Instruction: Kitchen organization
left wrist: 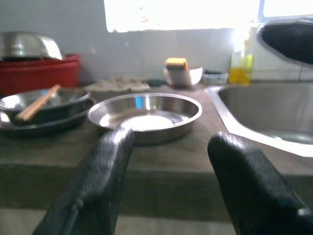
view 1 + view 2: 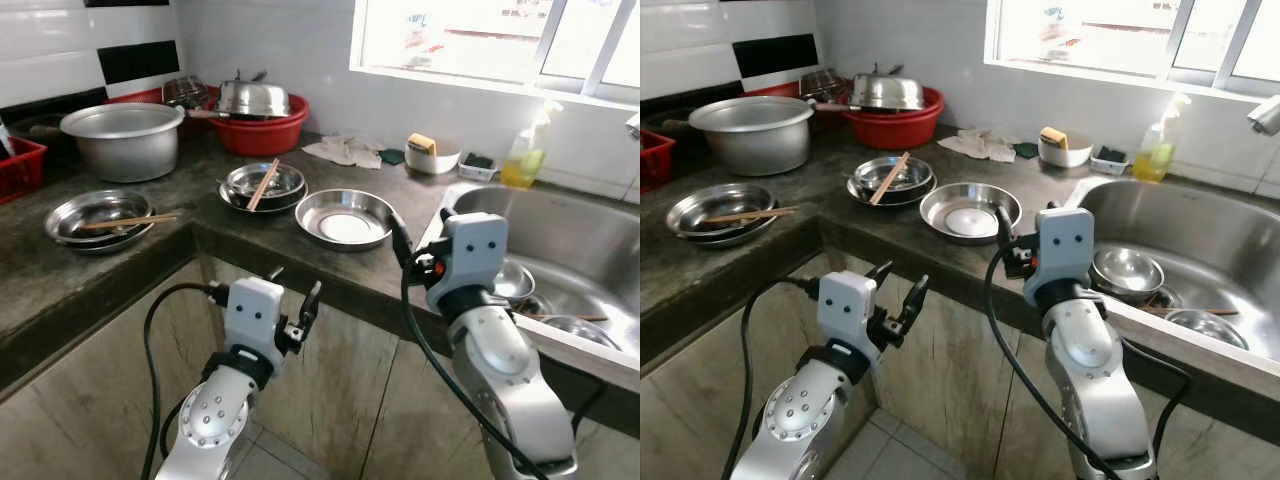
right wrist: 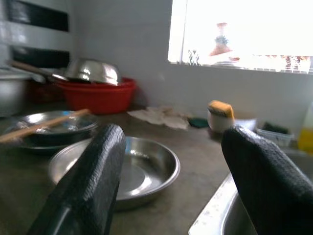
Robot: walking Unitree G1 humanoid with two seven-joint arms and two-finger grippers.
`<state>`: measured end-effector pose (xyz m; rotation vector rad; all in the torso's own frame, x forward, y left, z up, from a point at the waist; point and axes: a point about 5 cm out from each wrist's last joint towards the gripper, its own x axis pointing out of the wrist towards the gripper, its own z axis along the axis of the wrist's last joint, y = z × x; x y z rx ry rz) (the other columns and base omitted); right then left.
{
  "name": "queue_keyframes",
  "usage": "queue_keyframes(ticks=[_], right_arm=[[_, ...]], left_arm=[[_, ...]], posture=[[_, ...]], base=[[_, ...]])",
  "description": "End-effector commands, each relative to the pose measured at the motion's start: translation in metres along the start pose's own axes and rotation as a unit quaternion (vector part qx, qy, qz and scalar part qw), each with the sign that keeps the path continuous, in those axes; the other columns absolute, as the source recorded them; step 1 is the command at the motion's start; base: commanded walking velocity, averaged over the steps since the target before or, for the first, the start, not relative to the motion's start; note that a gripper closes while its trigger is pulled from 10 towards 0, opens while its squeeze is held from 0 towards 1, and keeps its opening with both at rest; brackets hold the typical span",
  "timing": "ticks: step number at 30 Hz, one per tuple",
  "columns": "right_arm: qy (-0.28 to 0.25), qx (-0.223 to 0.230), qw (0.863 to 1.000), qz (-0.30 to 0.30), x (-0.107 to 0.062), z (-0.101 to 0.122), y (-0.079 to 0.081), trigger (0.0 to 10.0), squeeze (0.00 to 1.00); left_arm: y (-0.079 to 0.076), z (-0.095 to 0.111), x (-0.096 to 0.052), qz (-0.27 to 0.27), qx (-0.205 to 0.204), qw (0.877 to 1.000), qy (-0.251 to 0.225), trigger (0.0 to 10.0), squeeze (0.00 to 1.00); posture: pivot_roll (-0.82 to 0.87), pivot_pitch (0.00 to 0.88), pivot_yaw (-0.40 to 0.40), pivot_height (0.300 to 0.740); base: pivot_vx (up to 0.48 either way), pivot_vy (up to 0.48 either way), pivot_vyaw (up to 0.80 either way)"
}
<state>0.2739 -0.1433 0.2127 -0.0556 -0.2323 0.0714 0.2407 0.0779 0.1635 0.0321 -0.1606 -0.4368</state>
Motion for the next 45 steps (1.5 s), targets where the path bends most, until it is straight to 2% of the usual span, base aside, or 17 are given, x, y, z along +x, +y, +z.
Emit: queue_keyframes(ticks=[1,19,26,30,45], right_arm=[[-0.006,0.009,1.000,0.012,0.0023,0.0034,0.0064,10.0,0.00],[-0.004,0.023,1.000,0.010,0.0031,0.0023,0.0067,10.0,0.00],[-0.002,0.022,1.000,0.012,0.0040,0.0013,0.0073,10.0,0.00],[-0.003,0.022,1.000,0.014,0.0048,0.0016,0.0083,10.0,0.00],[-0.004,0.026,1.000,0.012,0.0067,0.0026,0.0085,10.0,0.00]], left_arm=[[0.0076,0.0014,-0.0014,0.015,0.011,1.000,-0.002,10.0,0.00],[0.0046,-0.0001,-0.0010,0.006,0.007,1.000,0.000,10.0,0.00],[0.0033,-0.0002,-0.0013,0.000,0.011,1.000,-0.002,10.0,0.00],[0.0024,-0.0008,-0.0013,-0.006,0.022,1.000,-0.001,10.0,0.00],[0.0019,-0.0037,-0.0019,-0.006,0.012,1.000,0.006,10.0,0.00]], posture=[[0.02,0.007,-0.051,0.740],[0.02,0.000,-0.054,0.740],[0.02,0.000,-0.050,0.740],[0.02,0.000,-0.051,0.740],[0.02,0.000,-0.051,0.740]], base=[[0.000,0.000,0.00],[0.000,0.000,0.00],[0.000,0.000,-0.54],[0.376,0.000,0.00],[0.369,0.000,0.00]])
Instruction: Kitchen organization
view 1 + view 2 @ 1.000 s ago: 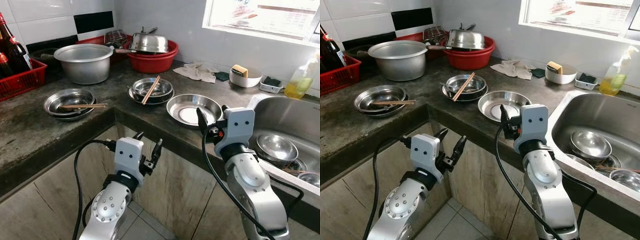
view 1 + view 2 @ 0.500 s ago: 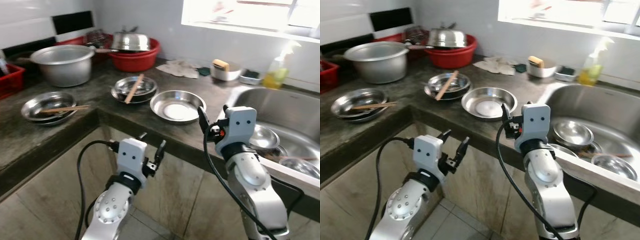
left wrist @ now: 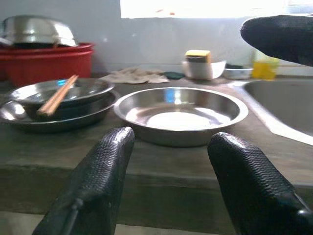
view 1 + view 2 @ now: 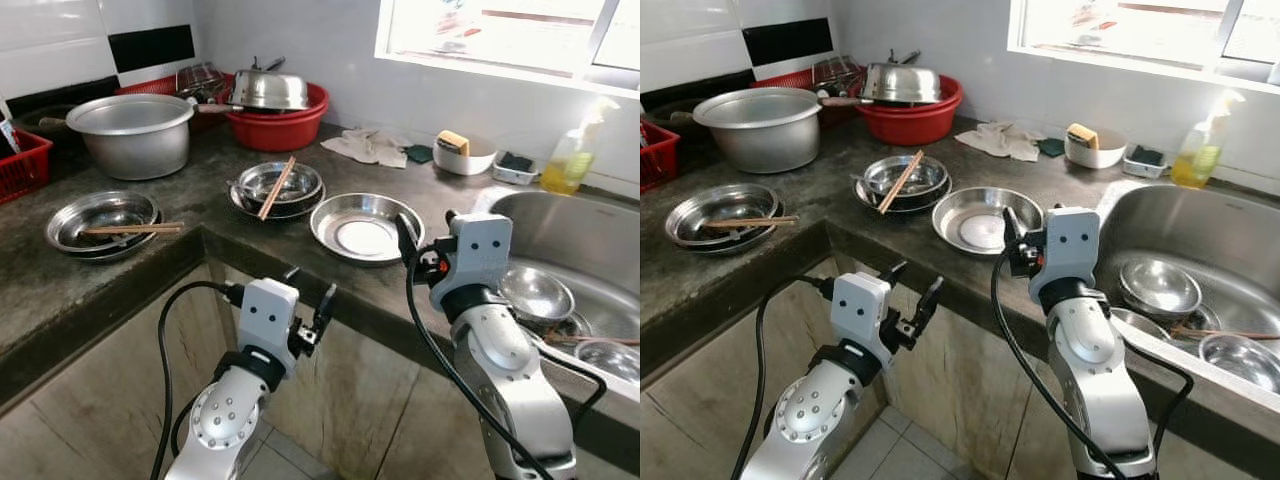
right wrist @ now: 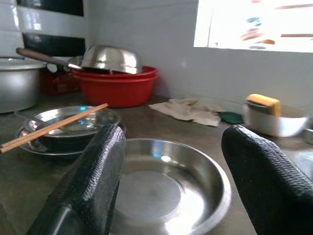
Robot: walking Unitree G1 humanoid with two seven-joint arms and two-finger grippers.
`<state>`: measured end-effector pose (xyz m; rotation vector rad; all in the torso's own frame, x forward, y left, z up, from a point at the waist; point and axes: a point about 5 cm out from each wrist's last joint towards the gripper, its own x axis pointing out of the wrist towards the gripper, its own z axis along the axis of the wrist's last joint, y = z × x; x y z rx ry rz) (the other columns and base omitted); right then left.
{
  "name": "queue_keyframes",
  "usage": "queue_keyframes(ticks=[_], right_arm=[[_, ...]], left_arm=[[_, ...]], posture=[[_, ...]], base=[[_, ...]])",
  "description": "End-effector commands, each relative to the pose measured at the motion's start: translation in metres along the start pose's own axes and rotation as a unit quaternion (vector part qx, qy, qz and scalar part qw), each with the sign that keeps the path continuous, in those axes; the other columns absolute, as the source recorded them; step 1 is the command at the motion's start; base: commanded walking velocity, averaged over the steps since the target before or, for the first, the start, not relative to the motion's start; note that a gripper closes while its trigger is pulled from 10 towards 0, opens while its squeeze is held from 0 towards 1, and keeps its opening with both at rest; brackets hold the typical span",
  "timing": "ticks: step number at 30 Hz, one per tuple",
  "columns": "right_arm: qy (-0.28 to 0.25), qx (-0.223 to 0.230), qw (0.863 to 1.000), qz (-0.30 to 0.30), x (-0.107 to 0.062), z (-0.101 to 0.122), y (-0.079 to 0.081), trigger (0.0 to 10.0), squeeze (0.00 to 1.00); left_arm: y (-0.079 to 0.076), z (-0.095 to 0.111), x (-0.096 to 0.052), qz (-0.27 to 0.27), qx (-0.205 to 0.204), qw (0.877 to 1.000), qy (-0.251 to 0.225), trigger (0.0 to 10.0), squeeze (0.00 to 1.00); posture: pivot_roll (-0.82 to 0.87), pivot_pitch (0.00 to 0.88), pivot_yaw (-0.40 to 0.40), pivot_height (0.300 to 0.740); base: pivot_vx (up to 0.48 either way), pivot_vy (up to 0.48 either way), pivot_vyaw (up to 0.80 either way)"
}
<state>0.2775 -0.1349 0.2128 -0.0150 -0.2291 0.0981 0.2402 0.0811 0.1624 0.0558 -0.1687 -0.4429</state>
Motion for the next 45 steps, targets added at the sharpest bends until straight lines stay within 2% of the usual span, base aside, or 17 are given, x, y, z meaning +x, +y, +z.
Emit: queue_keyframes(ticks=[1,11,17,21,25,32,35,36,39,40,45], right_arm=[[-0.005,0.005,1.000,0.002,0.003,0.003,0.000,10.0,0.00],[-0.005,0.014,1.000,-0.003,0.007,0.006,-0.002,10.0,0.00],[-0.007,0.015,1.000,-0.002,0.010,0.008,-0.002,10.0,0.00],[-0.005,0.015,1.000,-0.002,0.011,0.008,-0.003,10.0,0.00],[0.005,0.018,1.000,-0.004,0.014,0.006,-0.004,10.0,0.00],[0.057,0.021,0.998,0.000,0.021,-0.005,-0.009,10.0,0.00],[0.087,0.021,0.996,0.003,0.022,-0.012,-0.010,10.0,0.00],[0.127,0.033,0.991,0.005,0.022,-0.020,-0.010,10.0,0.00],[0.142,0.040,0.989,0.002,0.023,-0.023,-0.012,10.0,0.00],[0.149,0.037,0.988,0.002,0.024,-0.024,-0.014,10.0,1.00],[0.204,0.009,0.979,-0.001,0.026,-0.032,-0.021,10.0,1.00]], left_arm=[[-0.001,-0.003,0.000,-0.002,0.000,1.000,0.008,10.0,0.00],[-0.001,-0.003,-0.001,0.001,0.008,1.000,0.009,10.0,0.00],[-0.002,-0.004,-0.002,-0.003,0.016,1.000,0.011,10.0,0.00],[-0.006,-0.006,-0.002,-0.011,-0.001,1.000,0.017,10.0,0.00],[-0.005,-0.007,-0.003,-0.002,0.001,1.000,0.018,10.0,0.00],[-0.001,-0.008,-0.003,0.006,0.004,1.000,0.022,10.0,0.00],[-0.002,-0.008,-0.003,0.006,0.004,1.000,0.022,10.0,0.00],[-0.002,-0.009,-0.003,0.007,0.005,1.000,0.023,10.0,0.00],[-0.002,-0.009,-0.004,0.008,0.004,1.000,0.025,10.0,0.00],[-0.002,-0.010,-0.005,0.007,0.004,1.000,0.027,10.0,0.00],[-0.005,-0.012,-0.007,0.003,0.001,0.999,0.032,10.0,0.00]], posture=[[0.02,0.000,-0.051,0.740],[0.02,0.001,-0.056,0.740],[0.02,0.007,-0.058,0.740],[0.02,0.008,-0.060,0.740],[0.02,0.010,-0.057,0.740],[0.02,0.014,-0.061,0.740],[0.02,0.015,-0.063,0.740],[0.02,0.015,-0.063,0.740],[0.02,0.019,-0.065,0.740],[0.02,0.019,-0.065,0.740],[0.02,0.021,-0.068,0.740]], base=[[0.000,0.000,0.00],[0.000,0.000,0.00],[0.084,-0.319,0.00],[0.277,-0.356,0.00],[0.000,0.000,0.00],[0.000,0.000,0.00],[0.000,0.000,0.00],[0.000,0.000,0.00],[0.000,0.000,0.00],[0.000,0.000,0.00],[0.000,0.000,0.00]])
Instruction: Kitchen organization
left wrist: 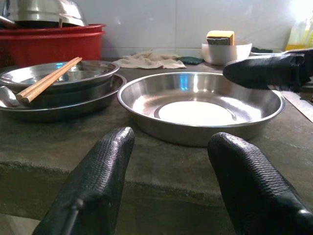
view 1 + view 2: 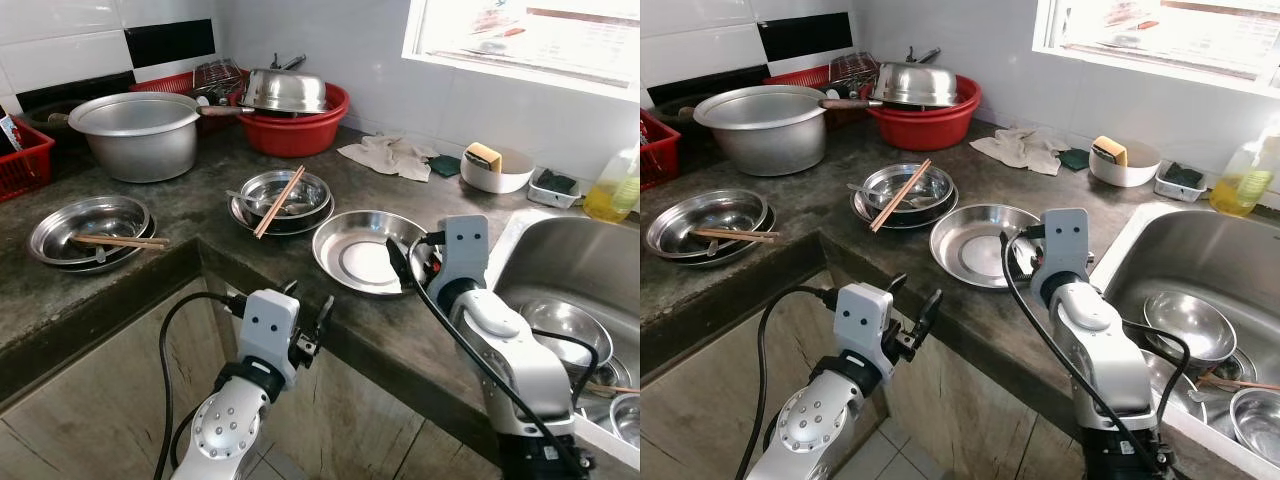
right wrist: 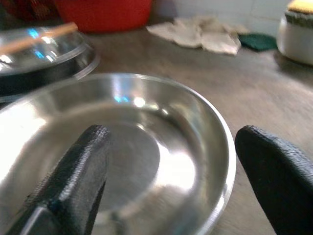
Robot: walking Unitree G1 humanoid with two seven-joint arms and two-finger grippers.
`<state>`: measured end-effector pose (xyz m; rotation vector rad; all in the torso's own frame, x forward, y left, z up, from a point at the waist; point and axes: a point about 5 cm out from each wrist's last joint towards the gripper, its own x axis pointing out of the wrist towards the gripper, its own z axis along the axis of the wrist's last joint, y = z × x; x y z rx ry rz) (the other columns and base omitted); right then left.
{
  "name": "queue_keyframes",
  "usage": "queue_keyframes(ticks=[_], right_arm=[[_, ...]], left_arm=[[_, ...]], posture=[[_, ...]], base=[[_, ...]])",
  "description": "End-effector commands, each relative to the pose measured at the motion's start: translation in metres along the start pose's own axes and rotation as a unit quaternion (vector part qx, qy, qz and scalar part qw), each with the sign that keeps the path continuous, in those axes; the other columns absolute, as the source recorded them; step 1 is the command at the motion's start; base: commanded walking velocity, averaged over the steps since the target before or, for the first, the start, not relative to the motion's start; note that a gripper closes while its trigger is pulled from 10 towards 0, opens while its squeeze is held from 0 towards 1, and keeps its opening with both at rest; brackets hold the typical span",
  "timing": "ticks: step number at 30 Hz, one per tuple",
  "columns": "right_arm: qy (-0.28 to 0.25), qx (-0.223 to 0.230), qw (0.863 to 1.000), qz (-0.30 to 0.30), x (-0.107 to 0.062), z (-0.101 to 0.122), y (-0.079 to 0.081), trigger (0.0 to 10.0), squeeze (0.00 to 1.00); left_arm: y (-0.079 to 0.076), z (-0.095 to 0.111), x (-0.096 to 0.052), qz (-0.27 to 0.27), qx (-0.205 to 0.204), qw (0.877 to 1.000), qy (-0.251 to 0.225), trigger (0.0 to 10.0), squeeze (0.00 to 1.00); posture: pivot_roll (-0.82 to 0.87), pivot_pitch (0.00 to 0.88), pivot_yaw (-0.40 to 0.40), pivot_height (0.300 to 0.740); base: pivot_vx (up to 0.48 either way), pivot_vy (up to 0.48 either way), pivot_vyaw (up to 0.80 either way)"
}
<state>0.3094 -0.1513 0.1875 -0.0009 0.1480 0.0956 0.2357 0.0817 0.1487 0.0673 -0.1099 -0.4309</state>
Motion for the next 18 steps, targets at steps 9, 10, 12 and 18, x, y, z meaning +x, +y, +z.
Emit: queue_keyframes(ticks=[9,10,12,18], right_arm=[[0.051,0.019,0.998,-0.043,0.010,0.003,-0.013,10.0,0.00],[0.066,0.037,0.996,-0.042,0.011,0.001,-0.013,10.0,0.00],[0.086,0.056,0.994,-0.041,0.012,0.000,-0.012,10.0,0.00],[0.130,0.095,0.986,-0.033,0.016,-0.003,-0.009,10.0,0.00]], left_arm=[[-0.007,0.000,-0.002,-0.021,0.003,1.000,0.001,10.0,0.00],[-0.009,0.001,-0.002,-0.026,0.005,1.000,-0.006,10.0,0.00],[-0.011,0.003,-0.003,-0.032,0.007,0.999,-0.014,10.0,0.00],[-0.016,0.005,-0.004,-0.049,-0.006,0.998,-0.024,10.0,0.00]], posture=[[0.02,0.020,-0.068,0.740],[0.02,0.020,-0.068,0.740],[0.02,0.020,-0.068,0.740],[0.02,0.014,-0.073,0.740]], base=[[0.000,0.000,0.00],[0.000,0.000,0.00],[0.000,0.000,0.00],[0.000,0.000,0.00]])
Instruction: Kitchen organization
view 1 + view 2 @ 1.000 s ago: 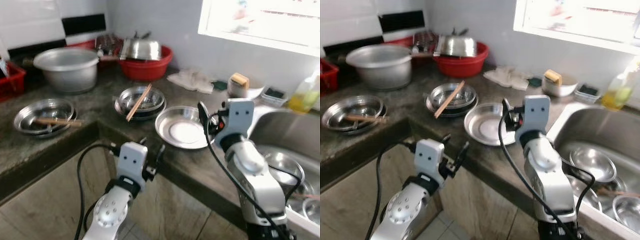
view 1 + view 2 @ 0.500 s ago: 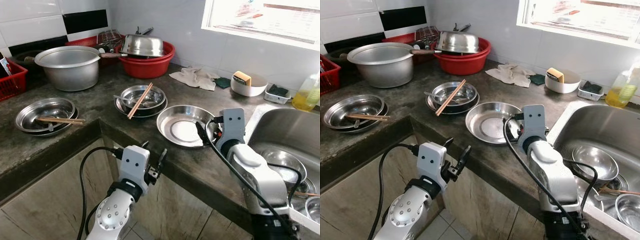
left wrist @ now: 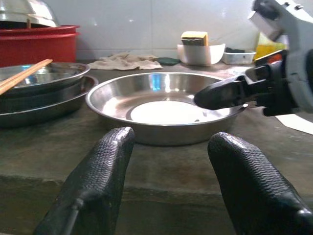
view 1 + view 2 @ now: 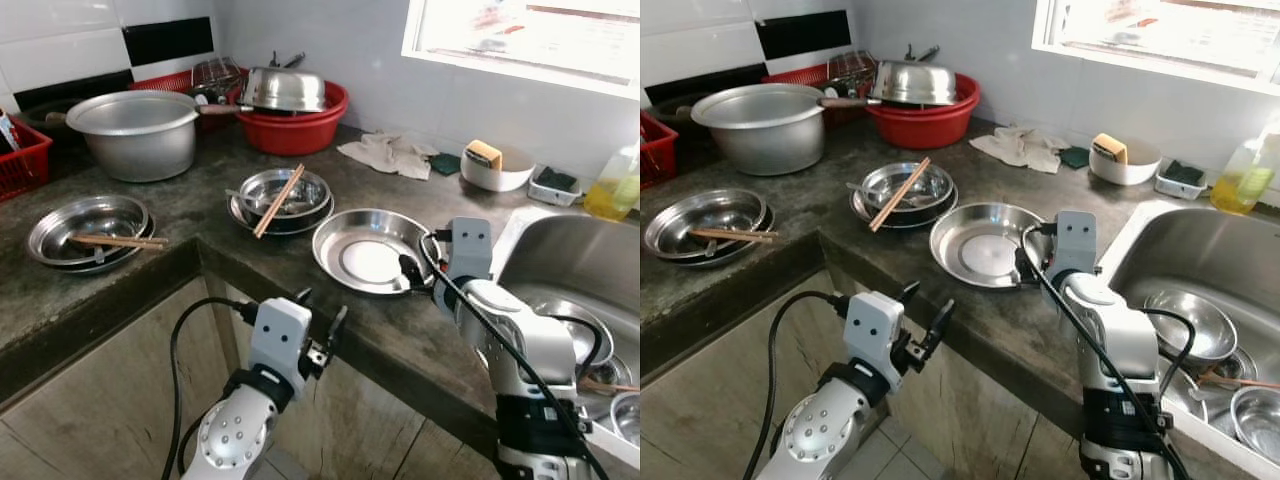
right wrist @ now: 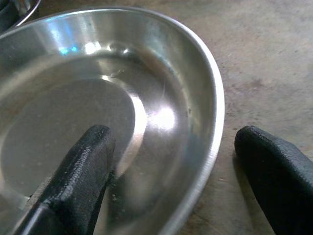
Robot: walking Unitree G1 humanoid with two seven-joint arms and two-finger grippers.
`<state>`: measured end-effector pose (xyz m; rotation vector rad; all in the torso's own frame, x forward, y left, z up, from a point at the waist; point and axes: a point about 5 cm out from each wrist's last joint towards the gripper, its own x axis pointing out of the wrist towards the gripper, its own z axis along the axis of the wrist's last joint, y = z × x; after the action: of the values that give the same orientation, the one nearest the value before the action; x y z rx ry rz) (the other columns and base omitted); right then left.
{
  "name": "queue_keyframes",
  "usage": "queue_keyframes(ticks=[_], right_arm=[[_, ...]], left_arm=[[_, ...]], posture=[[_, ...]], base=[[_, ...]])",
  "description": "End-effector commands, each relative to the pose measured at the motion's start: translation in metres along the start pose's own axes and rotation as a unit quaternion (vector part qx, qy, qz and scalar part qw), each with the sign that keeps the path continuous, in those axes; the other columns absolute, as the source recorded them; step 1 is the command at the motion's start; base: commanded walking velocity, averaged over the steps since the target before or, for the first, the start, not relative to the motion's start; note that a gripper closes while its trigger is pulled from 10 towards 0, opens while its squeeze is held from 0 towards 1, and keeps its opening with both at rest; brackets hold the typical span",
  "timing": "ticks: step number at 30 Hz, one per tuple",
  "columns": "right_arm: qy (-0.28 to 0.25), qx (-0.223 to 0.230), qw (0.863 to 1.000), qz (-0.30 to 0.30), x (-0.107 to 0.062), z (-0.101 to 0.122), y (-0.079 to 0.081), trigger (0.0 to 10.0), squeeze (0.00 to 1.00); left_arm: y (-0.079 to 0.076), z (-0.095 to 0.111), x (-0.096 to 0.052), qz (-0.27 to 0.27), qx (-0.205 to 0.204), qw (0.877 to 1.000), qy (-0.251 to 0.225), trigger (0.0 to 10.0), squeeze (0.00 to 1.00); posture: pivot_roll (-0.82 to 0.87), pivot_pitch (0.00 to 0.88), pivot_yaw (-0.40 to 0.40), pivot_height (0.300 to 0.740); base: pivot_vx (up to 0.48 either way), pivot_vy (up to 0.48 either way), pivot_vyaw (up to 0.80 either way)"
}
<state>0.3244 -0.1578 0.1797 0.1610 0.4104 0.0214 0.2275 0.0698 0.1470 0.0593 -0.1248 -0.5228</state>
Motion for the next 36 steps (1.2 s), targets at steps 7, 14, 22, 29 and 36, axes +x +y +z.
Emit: queue_keyframes(ticks=[7,14,22,29,36], right_arm=[[0.028,0.026,0.999,0.008,0.004,0.009,0.004,10.0,0.00],[0.071,0.080,0.994,0.021,0.010,0.007,0.008,10.0,0.00],[0.097,0.066,0.993,0.010,0.013,0.001,0.007,0.0,0.00],[0.097,0.059,0.993,0.011,0.013,0.001,0.008,0.0,0.00],[0.095,0.061,0.994,0.004,0.013,0.001,0.008,0.0,0.00]], left_arm=[[-0.006,0.008,-0.001,-0.016,-0.011,1.000,-0.024,10.0,0.00],[-0.006,0.007,-0.001,-0.016,-0.010,1.000,-0.025,10.0,0.00],[-0.006,0.008,0.000,-0.016,-0.009,0.999,-0.026,10.0,0.00],[-0.005,0.008,0.001,-0.015,-0.008,0.999,-0.027,10.0,0.00],[-0.006,0.009,0.002,-0.013,-0.009,0.999,-0.028,10.0,0.00]], posture=[[0.02,0.004,-0.079,0.740],[0.03,0.000,-0.079,0.740],[0.03,0.000,-0.081,0.740],[0.03,0.000,-0.077,0.740],[0.02,0.005,-0.082,0.740]], base=[[0.000,0.000,0.00],[0.000,0.000,0.00],[0.000,0.000,0.00],[0.000,0.000,0.00],[0.000,0.000,0.00]])
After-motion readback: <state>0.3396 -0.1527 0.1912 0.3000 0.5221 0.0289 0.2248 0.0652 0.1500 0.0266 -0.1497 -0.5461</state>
